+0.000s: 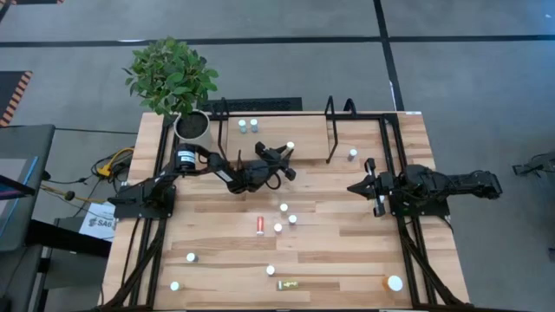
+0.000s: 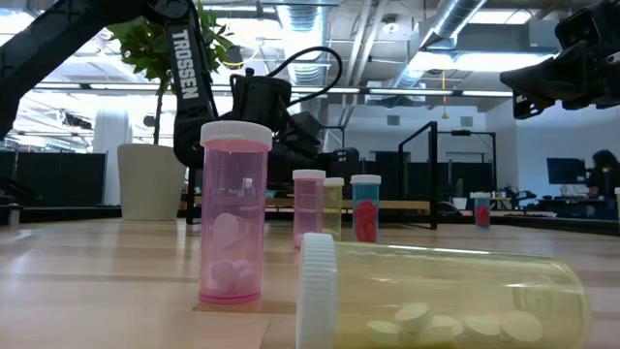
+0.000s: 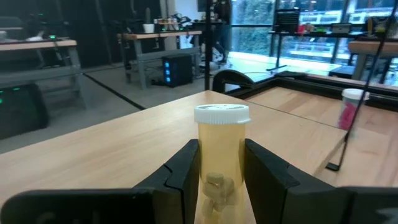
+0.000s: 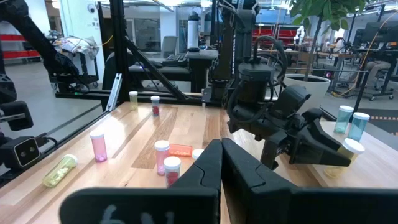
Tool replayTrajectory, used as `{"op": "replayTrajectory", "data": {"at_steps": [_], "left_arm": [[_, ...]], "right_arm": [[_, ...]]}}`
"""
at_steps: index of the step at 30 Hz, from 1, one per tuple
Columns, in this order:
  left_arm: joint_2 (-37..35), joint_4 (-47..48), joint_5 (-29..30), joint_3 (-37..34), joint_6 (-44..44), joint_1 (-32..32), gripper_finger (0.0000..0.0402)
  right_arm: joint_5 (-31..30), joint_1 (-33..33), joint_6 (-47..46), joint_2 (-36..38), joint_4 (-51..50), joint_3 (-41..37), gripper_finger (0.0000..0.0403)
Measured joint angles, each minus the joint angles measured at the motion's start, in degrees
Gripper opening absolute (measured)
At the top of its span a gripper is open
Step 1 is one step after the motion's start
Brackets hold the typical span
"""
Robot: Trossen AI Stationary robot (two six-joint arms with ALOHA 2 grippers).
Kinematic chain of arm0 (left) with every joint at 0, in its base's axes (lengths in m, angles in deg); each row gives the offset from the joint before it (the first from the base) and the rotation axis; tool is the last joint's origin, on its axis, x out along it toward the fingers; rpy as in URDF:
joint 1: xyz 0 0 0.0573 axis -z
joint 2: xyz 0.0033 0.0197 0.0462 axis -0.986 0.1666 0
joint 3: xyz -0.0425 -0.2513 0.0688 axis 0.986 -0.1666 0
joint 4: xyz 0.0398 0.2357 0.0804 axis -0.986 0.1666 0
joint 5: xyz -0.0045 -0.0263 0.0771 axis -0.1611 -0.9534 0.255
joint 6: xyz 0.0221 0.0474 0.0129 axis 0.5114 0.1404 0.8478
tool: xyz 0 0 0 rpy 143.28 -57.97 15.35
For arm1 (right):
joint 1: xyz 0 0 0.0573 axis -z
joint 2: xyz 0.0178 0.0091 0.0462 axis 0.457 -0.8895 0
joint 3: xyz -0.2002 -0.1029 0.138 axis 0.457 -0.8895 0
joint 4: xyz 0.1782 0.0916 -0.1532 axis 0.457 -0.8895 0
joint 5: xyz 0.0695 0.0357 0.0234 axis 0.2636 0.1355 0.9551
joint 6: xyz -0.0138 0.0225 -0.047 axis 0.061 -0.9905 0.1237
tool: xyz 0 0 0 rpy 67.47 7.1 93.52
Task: Pick and place medicine bottles onto shelf by color
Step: Put the yellow pill bottle on the shelf
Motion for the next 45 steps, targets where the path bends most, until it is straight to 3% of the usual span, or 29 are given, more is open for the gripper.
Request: {"op": "replayTrajectory", "data": {"at_steps": [11,45], "left_arm": [[0.0,0.5,5.9,0.0,-0.1,1.3,0.0094],[-0.1,2.1,7.9,0.0,-3.1,1.4,0.0094]], "right_arm": [[0.0,0.0,0.0,0.0,0.0,0.0,0.0026],[0.0,0.0,0.0,0.0,0.0,0.0,0.0026]]}}
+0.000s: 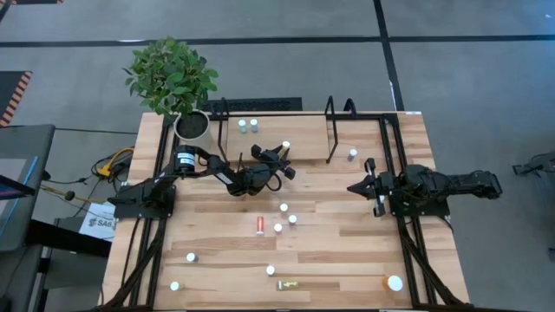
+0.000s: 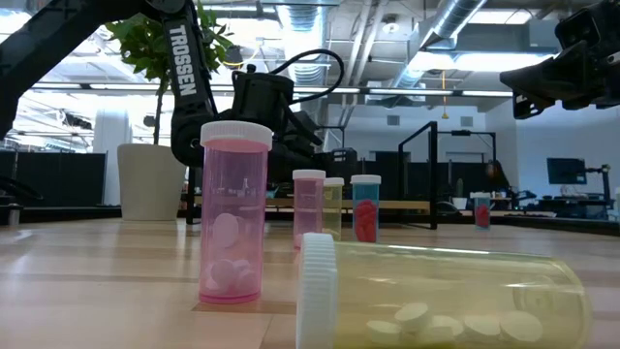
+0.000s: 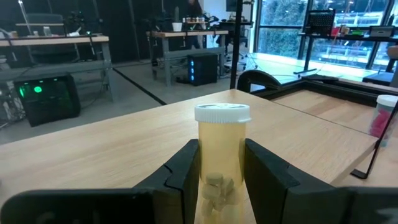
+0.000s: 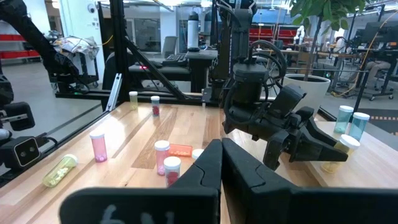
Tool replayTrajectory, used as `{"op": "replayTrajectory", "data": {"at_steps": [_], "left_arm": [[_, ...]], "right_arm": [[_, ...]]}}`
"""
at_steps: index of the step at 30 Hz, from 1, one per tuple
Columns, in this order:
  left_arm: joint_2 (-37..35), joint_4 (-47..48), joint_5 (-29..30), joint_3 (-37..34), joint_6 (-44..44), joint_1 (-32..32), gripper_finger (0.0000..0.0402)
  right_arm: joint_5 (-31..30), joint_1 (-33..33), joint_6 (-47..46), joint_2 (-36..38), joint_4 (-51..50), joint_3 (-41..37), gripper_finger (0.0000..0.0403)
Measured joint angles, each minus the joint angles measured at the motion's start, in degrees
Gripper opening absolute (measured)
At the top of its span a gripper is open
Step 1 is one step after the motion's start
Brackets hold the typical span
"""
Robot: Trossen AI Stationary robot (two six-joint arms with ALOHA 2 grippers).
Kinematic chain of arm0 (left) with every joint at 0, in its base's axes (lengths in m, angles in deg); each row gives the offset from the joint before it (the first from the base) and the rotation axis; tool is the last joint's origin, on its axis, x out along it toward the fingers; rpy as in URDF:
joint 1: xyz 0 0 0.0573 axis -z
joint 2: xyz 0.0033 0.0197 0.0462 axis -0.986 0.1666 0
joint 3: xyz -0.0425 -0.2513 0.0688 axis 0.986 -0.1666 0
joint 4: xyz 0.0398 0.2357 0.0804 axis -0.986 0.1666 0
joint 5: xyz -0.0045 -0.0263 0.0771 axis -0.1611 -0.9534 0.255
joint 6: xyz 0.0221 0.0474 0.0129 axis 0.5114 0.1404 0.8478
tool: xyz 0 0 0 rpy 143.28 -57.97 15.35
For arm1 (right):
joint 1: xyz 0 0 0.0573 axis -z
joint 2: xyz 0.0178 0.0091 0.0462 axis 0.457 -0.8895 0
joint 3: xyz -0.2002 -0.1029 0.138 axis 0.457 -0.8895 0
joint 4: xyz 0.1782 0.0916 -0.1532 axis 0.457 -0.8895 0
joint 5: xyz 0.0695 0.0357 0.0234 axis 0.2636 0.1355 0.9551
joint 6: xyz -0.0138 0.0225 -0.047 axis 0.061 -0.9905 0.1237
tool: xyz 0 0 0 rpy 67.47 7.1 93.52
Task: Pick and place medicine bottles onto shelf by color
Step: Put the yellow pill bottle on the shelf
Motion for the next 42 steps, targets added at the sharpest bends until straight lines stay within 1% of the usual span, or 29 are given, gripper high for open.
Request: {"op": "replayTrajectory", "data": {"at_steps": [10,18,27,36,42], "left_arm": [[0.0,0.3,0.6,0.0,-0.1,0.3,0.0096],[0.3,2.2,0.6,-0.2,-0.2,0.7,0.0136],[0.3,2.3,2.6,-0.2,-0.8,1.6,0.0142],[0.2,-4.0,3.6,-0.1,3.7,1.6,0.0142],[0.2,-4.8,3.5,-0.1,3.0,1.9,0.0146]], "right_arm": [[0.0,0.0,0.0,0.0,0.0,0.0,0.0026],[0.0,0.0,0.0,0.0,0.0,0.0,0.0026],[0.0,0.0,0.0,0.0,0.0,0.0,0.0026],[0.0,0.0,0.0,0.0,0.0,0.0,0.0026],[0.0,0.0,0.0,0.0,0.0,0.0,0.0026]]}}
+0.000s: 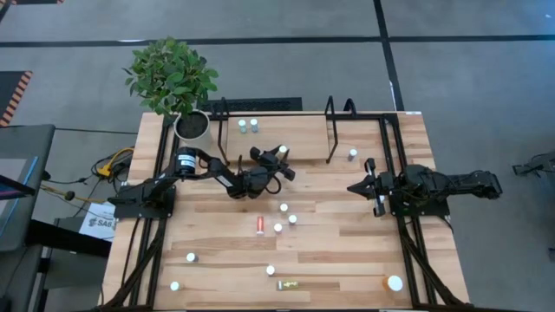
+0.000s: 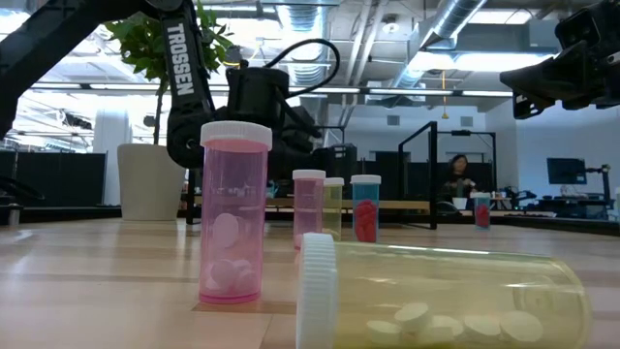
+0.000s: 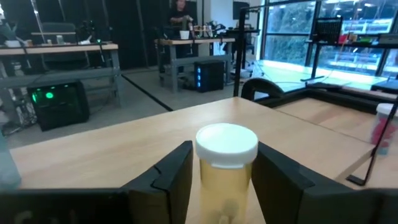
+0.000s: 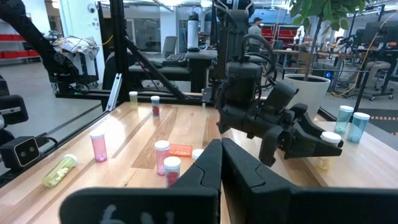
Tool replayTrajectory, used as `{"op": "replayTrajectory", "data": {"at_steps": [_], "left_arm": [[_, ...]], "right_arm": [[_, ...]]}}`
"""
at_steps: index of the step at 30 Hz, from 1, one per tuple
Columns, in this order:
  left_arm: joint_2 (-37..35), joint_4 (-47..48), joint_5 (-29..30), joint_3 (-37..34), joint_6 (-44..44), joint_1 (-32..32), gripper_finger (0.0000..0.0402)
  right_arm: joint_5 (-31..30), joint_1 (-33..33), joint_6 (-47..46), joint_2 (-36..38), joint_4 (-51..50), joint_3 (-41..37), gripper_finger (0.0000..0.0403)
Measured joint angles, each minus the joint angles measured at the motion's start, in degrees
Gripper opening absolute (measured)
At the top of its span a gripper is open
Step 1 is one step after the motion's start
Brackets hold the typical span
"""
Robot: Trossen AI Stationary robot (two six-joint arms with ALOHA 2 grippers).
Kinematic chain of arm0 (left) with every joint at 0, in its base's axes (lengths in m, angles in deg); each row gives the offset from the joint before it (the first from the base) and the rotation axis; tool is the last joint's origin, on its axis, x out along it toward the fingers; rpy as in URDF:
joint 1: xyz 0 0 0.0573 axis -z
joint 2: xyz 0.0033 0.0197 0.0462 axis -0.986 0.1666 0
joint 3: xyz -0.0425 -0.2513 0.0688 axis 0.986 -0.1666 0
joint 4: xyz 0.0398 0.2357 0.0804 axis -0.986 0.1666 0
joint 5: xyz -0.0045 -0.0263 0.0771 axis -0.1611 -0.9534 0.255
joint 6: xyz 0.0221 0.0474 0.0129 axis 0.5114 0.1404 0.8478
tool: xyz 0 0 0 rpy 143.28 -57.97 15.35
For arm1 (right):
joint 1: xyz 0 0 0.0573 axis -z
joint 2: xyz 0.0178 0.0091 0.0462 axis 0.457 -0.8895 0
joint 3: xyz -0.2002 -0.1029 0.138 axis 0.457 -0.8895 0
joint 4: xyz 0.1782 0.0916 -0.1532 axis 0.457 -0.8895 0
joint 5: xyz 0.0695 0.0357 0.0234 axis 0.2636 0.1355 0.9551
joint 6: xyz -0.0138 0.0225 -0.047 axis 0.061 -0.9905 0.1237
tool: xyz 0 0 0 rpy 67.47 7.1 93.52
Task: Pick and place medicine bottles onto shelf by color
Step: Put the yellow pill bottle on the shelf
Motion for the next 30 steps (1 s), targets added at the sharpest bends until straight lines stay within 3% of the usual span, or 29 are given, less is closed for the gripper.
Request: {"op": "replayTrajectory", "data": {"at_steps": [10,20,25,30], "left_arm": [[-1.4,-2.5,0.1,0.0,3.5,0.8,0.0203],[-8.0,0.8,-0.2,0.0,11.0,0.2,0.0206],[-16.7,17.4,-5.9,0.1,8.7,-0.7,0.0206],[-25.9,48.7,-19.5,4.8,-2.5,-3.7,0.0206]], "right_arm": [[0.0,0.0,0.0,0.0,0.0,0.0,0.0026],[0.0,0.0,0.0,0.0,0.0,0.0,0.0026],[0.0,0.0,0.0,0.0,0.0,0.0,0.0026],[0.0,0.0,0.0,0.0,0.0,0.0,0.0026]]}}
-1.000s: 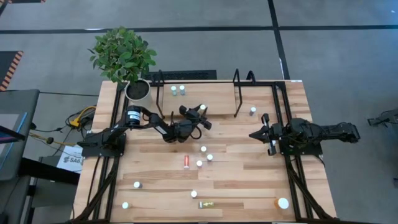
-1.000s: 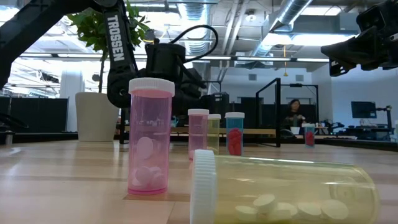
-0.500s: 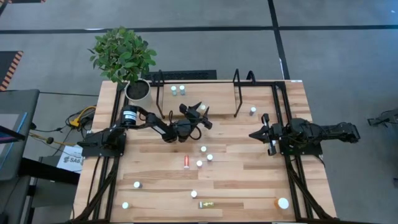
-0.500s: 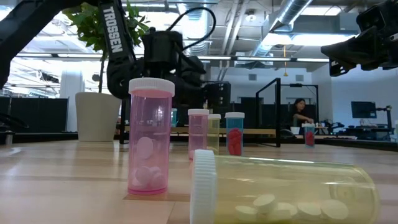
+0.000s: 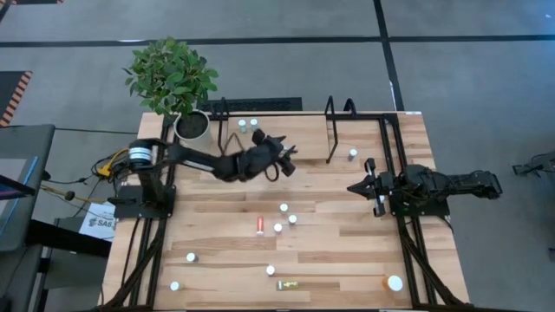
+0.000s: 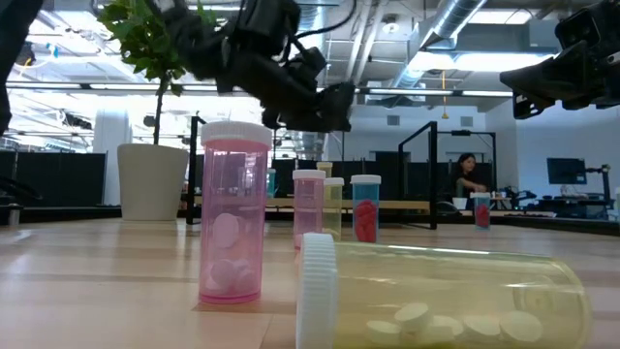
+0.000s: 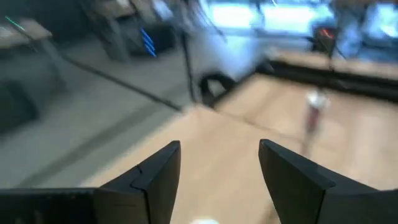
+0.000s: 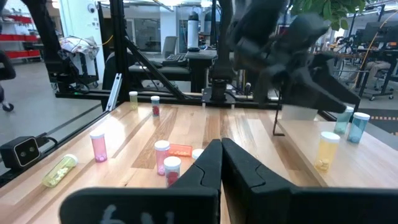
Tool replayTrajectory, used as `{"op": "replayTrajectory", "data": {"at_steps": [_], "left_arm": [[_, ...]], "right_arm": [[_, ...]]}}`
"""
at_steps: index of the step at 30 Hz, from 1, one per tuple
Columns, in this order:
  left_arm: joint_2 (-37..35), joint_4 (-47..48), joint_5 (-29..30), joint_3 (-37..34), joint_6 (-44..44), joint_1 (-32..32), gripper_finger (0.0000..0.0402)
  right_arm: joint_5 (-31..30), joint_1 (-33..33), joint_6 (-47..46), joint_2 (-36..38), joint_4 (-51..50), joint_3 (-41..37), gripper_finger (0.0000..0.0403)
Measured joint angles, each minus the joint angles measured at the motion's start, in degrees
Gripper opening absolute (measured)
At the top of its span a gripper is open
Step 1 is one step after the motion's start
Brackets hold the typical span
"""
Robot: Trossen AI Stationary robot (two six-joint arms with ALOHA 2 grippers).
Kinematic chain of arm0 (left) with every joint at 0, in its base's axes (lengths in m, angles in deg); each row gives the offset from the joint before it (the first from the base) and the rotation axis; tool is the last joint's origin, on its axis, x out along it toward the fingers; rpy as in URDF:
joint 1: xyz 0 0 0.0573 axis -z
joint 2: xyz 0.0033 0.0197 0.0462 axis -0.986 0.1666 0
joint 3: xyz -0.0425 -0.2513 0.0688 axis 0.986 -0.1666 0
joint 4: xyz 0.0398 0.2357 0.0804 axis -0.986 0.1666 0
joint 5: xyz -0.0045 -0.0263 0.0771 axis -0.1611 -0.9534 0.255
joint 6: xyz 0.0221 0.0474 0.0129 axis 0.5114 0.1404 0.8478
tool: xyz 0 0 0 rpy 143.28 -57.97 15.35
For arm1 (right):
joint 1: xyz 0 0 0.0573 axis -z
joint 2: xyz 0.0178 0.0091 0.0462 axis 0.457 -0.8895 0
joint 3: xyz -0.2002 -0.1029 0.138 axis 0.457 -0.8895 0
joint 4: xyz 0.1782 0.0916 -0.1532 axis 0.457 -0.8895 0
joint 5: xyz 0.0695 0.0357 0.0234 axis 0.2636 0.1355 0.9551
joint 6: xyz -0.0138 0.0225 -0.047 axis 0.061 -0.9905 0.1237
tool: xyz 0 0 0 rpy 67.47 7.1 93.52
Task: Pick and place medicine bottles onto shelf by color
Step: Put the yellow pill bottle on the shelf
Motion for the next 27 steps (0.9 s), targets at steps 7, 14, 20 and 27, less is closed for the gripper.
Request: {"op": "replayTrajectory", "data": {"at_steps": [7,14,20,27], "left_arm": [[-4.0,30.7,-17.4,14.0,-2.7,-4.7,0.0206],[-2.7,52.7,-29.2,26.6,-1.9,-9.2,0.0206],[-1.6,56.0,-31.5,27.6,-1.8,-10.2,0.0206],[1.0,55.5,-31.7,27.3,3.5,-10.2,0.0206]], "right_arm": [[0.0,0.0,0.0,0.0,0.0,0.0,0.0026],[0.0,0.0,0.0,0.0,0.0,0.0,0.0026],[0.0,0.0,0.0,0.0,0.0,0.0,0.0026],[0.0,0.0,0.0,0.0,0.0,0.0,0.0026]]}}
